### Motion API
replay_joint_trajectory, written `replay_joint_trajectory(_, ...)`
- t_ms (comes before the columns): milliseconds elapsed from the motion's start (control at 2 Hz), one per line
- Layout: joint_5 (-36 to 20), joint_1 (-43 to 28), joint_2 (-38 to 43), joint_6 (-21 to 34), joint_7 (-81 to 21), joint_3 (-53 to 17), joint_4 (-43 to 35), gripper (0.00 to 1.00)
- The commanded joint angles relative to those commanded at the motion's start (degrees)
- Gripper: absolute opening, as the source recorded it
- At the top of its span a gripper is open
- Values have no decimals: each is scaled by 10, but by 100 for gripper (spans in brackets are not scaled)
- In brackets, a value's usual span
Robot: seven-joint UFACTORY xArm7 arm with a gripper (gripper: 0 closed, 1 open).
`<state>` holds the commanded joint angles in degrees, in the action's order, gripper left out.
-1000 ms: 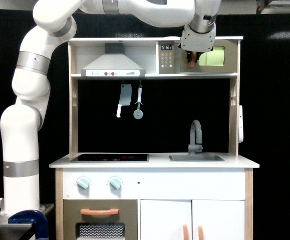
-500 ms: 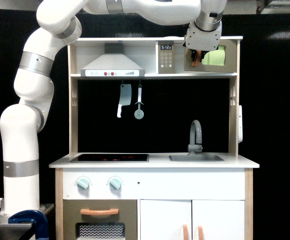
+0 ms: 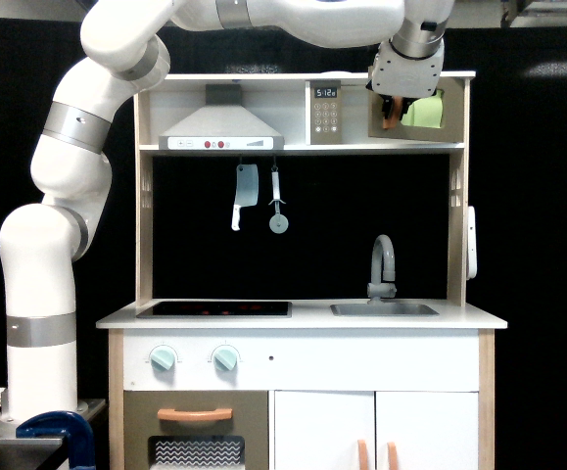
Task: Open the oven door
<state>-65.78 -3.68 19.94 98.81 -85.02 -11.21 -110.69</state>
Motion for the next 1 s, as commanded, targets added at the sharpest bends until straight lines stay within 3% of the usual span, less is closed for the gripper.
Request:
replay_joint_trajectory(500, 1, 5, 7, 0, 1, 6, -8, 0)
replay_joint_trajectory(1000, 4, 20, 8, 5, 1, 17, -13, 100)
